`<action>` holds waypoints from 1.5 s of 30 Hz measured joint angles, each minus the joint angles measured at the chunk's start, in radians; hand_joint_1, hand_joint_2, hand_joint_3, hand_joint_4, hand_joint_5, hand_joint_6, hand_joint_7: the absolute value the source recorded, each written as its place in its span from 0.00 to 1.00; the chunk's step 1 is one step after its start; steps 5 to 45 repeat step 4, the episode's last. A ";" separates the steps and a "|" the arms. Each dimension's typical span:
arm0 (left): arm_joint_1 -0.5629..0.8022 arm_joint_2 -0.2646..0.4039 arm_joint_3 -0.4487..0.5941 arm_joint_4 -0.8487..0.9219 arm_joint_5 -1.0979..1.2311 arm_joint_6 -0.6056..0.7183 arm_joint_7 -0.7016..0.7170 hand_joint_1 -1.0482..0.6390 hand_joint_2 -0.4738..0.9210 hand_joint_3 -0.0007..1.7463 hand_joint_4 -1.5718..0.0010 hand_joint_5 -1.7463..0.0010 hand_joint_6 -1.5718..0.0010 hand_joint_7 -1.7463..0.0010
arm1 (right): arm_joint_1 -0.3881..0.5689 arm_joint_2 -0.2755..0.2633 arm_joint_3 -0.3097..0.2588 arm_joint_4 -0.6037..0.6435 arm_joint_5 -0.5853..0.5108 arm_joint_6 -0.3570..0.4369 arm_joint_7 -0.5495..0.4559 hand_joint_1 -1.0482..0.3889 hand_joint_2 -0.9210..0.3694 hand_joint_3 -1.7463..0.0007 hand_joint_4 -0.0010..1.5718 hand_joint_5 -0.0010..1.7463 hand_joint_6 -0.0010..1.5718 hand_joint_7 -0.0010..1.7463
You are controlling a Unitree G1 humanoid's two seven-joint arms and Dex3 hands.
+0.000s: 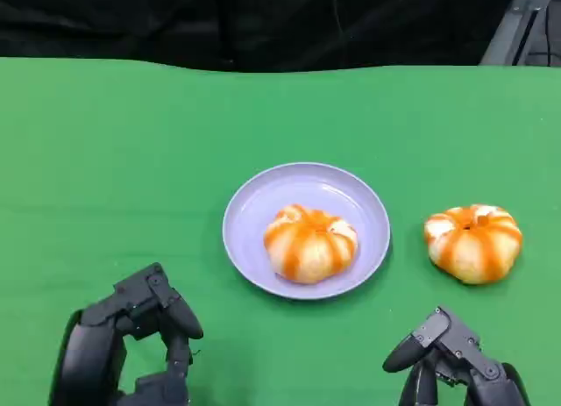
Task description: Grasp the bread from the table and place it into the plate.
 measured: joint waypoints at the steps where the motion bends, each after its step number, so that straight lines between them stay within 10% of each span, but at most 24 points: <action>1: 0.000 -0.001 -0.001 0.002 -0.001 -0.001 0.000 0.58 0.58 0.86 0.45 0.00 0.51 0.05 | 0.000 0.000 0.000 0.000 0.002 0.000 0.002 0.65 0.11 0.23 0.42 1.00 0.23 1.00; 45: 0.000 -0.002 -0.004 0.012 -0.002 -0.005 0.000 0.56 0.55 0.90 0.45 0.00 0.50 0.05 | -0.003 0.000 -0.001 0.000 0.004 0.000 0.006 0.64 0.12 0.24 0.41 1.00 0.23 1.00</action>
